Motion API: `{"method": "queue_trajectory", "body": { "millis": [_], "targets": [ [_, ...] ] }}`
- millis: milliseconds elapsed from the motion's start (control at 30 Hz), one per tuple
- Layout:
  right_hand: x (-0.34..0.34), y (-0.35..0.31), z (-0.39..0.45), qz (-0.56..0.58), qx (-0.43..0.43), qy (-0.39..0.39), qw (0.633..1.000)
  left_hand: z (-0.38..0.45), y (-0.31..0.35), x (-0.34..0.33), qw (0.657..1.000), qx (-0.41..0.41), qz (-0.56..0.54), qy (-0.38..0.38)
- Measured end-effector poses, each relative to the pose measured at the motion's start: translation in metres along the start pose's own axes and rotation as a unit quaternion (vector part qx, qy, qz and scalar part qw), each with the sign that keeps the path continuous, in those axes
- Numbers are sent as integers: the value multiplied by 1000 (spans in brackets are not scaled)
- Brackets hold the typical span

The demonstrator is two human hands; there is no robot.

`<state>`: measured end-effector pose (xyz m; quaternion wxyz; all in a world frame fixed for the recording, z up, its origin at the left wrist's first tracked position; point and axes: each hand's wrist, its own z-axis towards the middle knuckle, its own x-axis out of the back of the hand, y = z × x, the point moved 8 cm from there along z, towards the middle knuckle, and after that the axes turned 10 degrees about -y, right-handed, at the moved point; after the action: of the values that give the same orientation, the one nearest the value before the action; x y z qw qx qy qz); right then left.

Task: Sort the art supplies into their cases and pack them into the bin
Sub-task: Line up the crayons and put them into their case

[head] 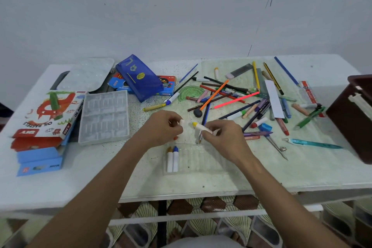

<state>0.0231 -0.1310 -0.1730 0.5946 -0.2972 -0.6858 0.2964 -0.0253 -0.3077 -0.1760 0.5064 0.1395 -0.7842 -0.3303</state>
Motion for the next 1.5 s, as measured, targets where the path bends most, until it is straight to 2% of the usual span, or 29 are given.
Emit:
{"method": "queue_trajectory", "body": {
  "millis": [133, 233, 433, 567, 667, 900, 1133, 1500],
  "targets": [
    [-8, -8, -40, 36, 45, -23, 998, -47, 6, 13, 992, -81, -33, 92],
    [-18, -10, -63, 20, 65, -21, 997, -80, 9, 0, 986, -128, -37, 100],
    [-44, -10, -72, -22, 90, 0, 996, -100, 5, -27, 969, -187, 69, 148],
    [-57, -13, -66, -70, 91, 26, 993, -99, 1, -40, 952, -213, 157, 154],
    [-60, -14, -63, -102, 84, 37, 991, -96, -3, -45, 956, -206, 164, 129],
    [-63, -10, -59, -72, 97, -46, 992, -92, -14, -51, 977, -170, 117, 53],
    [-60, -7, -54, -44, 109, -73, 990, -88, -18, -44, 981, -154, 87, 76],
    [-67, -10, -46, -114, 127, -88, 981, -71, -27, -39, 993, -94, 44, 60]
  ]
}}
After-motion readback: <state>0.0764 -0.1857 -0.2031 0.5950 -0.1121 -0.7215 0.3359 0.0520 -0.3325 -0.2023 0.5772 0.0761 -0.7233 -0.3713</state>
